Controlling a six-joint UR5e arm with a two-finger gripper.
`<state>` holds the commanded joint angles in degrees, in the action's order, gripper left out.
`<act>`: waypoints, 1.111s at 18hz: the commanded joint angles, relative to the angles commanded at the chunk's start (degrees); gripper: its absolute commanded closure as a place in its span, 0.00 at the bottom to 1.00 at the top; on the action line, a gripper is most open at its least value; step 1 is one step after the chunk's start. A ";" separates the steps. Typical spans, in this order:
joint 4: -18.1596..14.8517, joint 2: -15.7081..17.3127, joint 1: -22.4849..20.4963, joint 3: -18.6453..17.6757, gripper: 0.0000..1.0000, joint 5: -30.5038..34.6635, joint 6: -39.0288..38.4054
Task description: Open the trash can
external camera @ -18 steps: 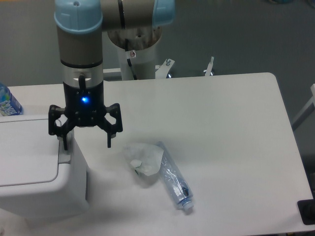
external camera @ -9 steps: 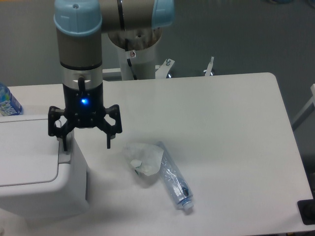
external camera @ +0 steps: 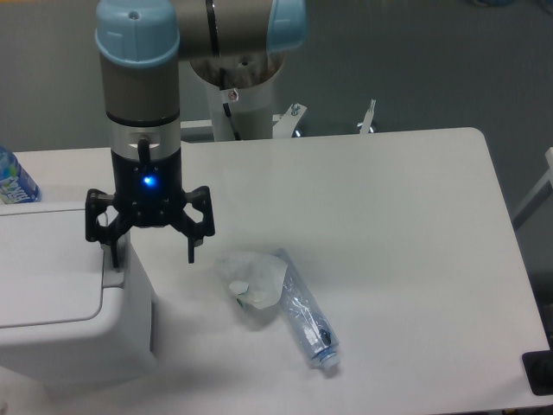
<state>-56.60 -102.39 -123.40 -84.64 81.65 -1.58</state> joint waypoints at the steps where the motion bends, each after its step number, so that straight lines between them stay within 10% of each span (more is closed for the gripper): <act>1: 0.00 0.00 0.00 0.00 0.00 0.00 -0.09; 20: 0.00 0.00 -0.09 1.22 0.00 -0.26 -0.17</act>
<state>-56.60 -102.39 -123.49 -83.41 81.39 -1.76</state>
